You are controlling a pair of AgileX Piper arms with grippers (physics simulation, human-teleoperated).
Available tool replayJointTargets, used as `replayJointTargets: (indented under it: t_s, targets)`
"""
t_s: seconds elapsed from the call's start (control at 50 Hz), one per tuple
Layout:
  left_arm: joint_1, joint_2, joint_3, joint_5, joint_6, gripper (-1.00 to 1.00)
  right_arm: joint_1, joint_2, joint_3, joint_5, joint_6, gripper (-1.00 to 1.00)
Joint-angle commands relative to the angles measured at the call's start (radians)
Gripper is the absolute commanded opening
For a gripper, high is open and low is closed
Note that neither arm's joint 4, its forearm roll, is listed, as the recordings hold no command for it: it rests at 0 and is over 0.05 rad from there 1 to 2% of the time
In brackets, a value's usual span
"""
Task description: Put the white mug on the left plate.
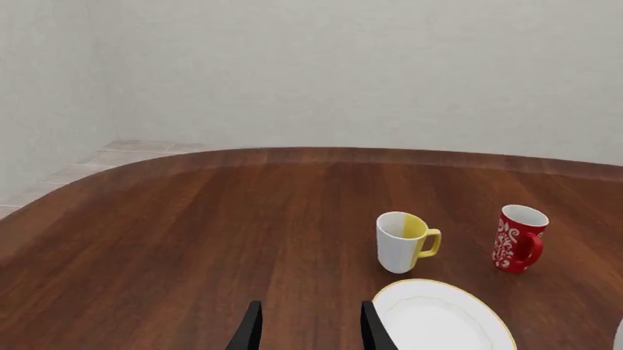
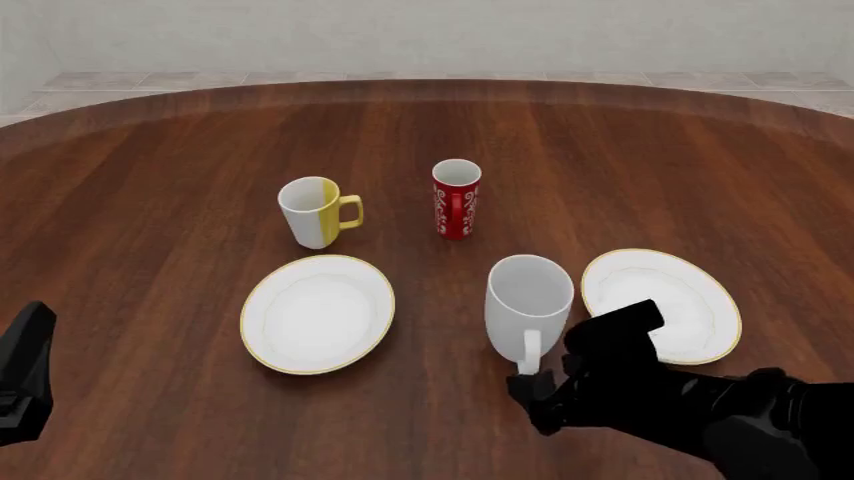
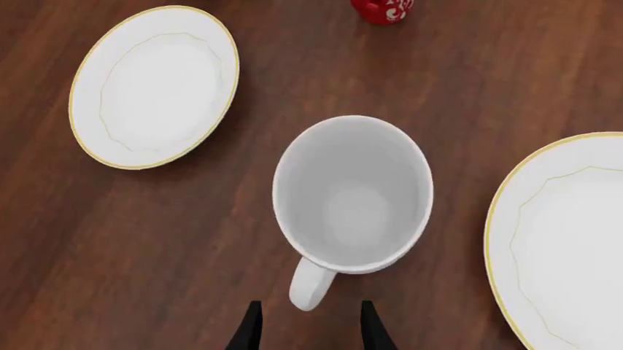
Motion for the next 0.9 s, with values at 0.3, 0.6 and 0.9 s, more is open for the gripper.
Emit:
replayJointTargets:
  t_s: [0.3, 0.6, 0.9]
  targets:
    - [-0.002, 0.001, 0.000, 0.000, 0.000, 1.00, 0.008, 0.067, -0.016, -0.041, 0.028, 1.00]
    - [-0.003, 0.002, 0.002, -0.001, -0.002, 1.00, -0.002, 0.100, -0.015, -0.067, 0.026, 1.00]
    - [-0.003, 0.008, 0.006, -0.008, -0.001, 1.00, -0.009, 0.094, -0.018, -0.065, 0.029, 1.00]
